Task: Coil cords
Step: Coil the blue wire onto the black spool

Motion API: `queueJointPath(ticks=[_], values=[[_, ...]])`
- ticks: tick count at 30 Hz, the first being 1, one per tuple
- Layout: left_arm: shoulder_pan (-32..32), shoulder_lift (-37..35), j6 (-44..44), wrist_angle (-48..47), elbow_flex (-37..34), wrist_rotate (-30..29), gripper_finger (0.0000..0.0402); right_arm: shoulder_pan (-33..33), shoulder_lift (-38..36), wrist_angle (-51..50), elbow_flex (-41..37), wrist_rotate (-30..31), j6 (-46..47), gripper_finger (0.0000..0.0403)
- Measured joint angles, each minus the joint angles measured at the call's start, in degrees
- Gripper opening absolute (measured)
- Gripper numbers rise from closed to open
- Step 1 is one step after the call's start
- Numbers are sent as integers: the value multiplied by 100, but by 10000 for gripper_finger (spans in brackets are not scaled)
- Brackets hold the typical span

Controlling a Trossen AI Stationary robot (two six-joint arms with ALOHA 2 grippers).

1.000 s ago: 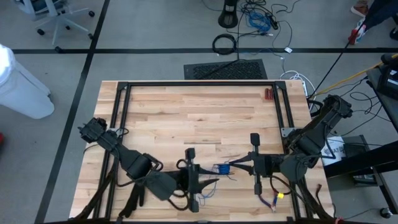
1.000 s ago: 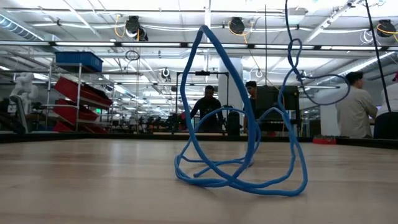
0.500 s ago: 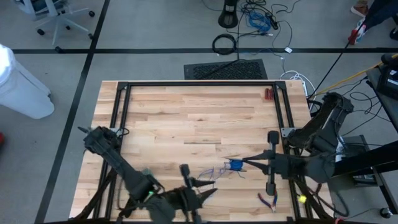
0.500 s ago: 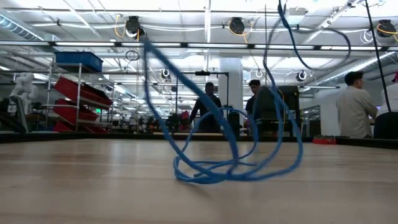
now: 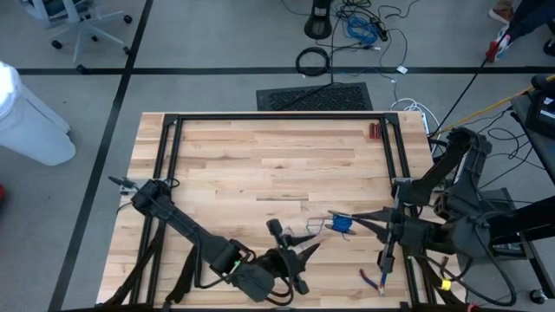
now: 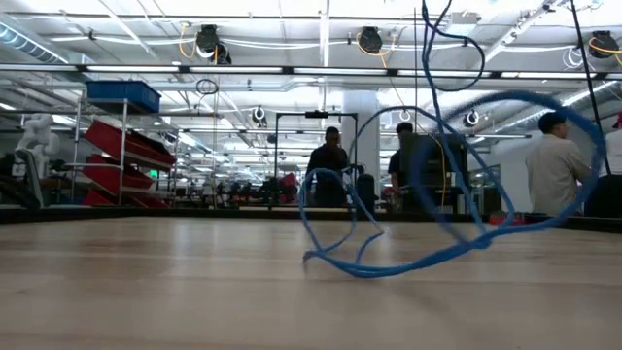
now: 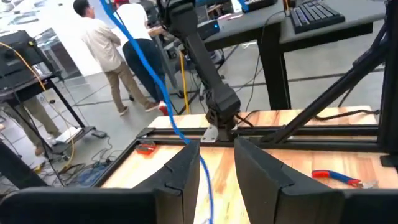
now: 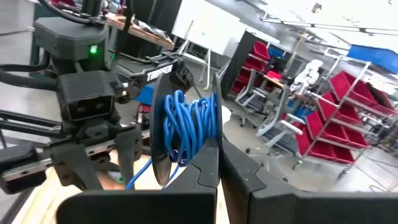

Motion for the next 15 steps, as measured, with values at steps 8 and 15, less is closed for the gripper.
queueJointPath(ticks=[8,15], values=[[-63,-2,-1395,-1097,0,698,108,170,-89,5,2,271,-183,0],[93,469,-2455,-1734,0,753,108,168,-94,192,0,268,-402,0]])
